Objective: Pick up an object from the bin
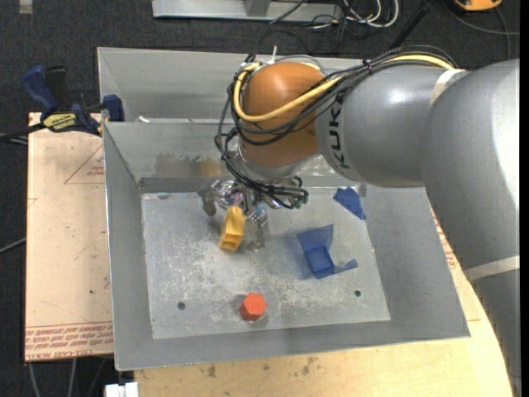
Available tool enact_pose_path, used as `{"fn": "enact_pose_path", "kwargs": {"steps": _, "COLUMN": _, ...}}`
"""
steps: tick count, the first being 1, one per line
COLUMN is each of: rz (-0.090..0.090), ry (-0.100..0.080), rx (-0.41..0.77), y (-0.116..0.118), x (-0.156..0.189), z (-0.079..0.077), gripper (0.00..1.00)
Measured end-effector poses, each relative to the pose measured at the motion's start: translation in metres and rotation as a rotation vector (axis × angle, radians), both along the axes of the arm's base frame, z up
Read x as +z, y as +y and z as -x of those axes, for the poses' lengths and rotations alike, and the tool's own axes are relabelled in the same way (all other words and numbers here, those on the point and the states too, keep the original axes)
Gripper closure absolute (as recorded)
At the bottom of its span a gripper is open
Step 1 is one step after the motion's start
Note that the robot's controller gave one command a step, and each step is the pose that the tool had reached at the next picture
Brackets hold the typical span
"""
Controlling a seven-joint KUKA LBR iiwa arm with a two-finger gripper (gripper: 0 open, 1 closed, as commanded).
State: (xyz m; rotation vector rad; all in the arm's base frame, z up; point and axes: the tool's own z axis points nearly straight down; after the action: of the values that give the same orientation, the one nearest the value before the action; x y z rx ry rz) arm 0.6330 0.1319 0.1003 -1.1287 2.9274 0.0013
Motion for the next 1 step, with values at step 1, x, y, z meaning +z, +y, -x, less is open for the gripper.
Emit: {"fn": "enact_pose_path", "kwargs": {"steps": 1, "rz": 0.001, "ry": 0.001, "rx": 0.164, "y": -0.0011, "x": -0.0309, "z": -0.0090, "gripper": 0.00}}
